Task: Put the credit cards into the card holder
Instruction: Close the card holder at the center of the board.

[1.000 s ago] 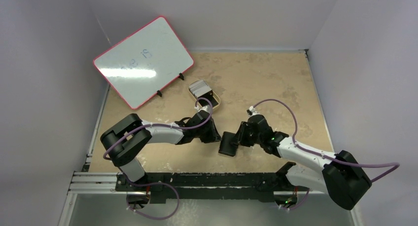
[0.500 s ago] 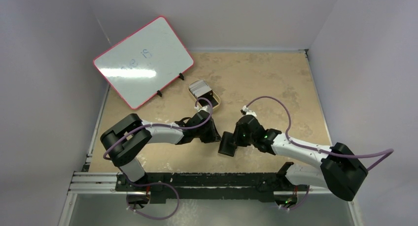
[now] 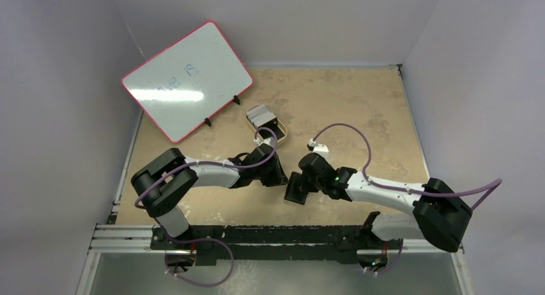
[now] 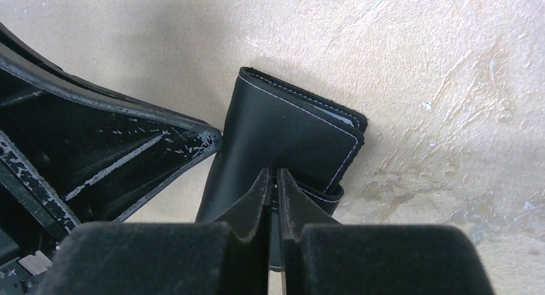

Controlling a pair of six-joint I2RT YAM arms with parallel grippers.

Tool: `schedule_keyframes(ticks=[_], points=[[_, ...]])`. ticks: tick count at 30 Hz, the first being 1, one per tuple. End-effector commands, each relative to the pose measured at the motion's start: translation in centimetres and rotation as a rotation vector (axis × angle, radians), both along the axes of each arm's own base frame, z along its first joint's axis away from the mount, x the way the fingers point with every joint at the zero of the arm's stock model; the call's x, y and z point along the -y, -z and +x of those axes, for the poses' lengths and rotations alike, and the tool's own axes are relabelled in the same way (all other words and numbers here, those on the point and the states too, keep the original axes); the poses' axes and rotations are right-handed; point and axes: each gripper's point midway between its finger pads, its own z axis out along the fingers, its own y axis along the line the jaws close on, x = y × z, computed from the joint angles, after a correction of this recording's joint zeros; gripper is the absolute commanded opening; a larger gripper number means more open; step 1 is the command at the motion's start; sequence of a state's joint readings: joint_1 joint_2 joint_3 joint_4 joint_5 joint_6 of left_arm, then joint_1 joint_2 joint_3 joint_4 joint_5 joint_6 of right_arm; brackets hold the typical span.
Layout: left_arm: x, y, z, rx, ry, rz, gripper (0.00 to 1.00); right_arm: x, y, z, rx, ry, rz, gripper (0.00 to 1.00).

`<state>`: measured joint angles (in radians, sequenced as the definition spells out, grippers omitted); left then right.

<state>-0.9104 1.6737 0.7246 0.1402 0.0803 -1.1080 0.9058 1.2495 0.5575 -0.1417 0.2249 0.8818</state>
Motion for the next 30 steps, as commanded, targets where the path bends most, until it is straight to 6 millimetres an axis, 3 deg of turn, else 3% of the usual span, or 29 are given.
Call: schedule_keyframes(ticks=[1,12,18,23,30], points=[[-0.3,0.9,0.2,-0.002,-0.011,0.047,0.18,2.3,2.8,-4.0,-0.134,-0.018,-0.148,0.04],[-0.5,1.1,0.3,-0.008,-0.008,0.081,0.18,2.4,4.1,-6.7,-0.131,0.012,-0.299,0.01],[-1.3,-0.1,1.3,0.003,-0.016,0.103,0.18,1.6,4.6,-8.3,-0.134,0.006,-0.369,0.01],[-4.4,-1.5,3.4,-0.027,-0.088,0.049,0.18,0.4,5.3,-10.2,-0.133,-0.011,-0.416,0.00],[-8.8,-4.1,5.6,0.000,-0.153,0.071,0.19,0.5,7.8,-12.4,-0.145,-0.020,-0.560,0.01]])
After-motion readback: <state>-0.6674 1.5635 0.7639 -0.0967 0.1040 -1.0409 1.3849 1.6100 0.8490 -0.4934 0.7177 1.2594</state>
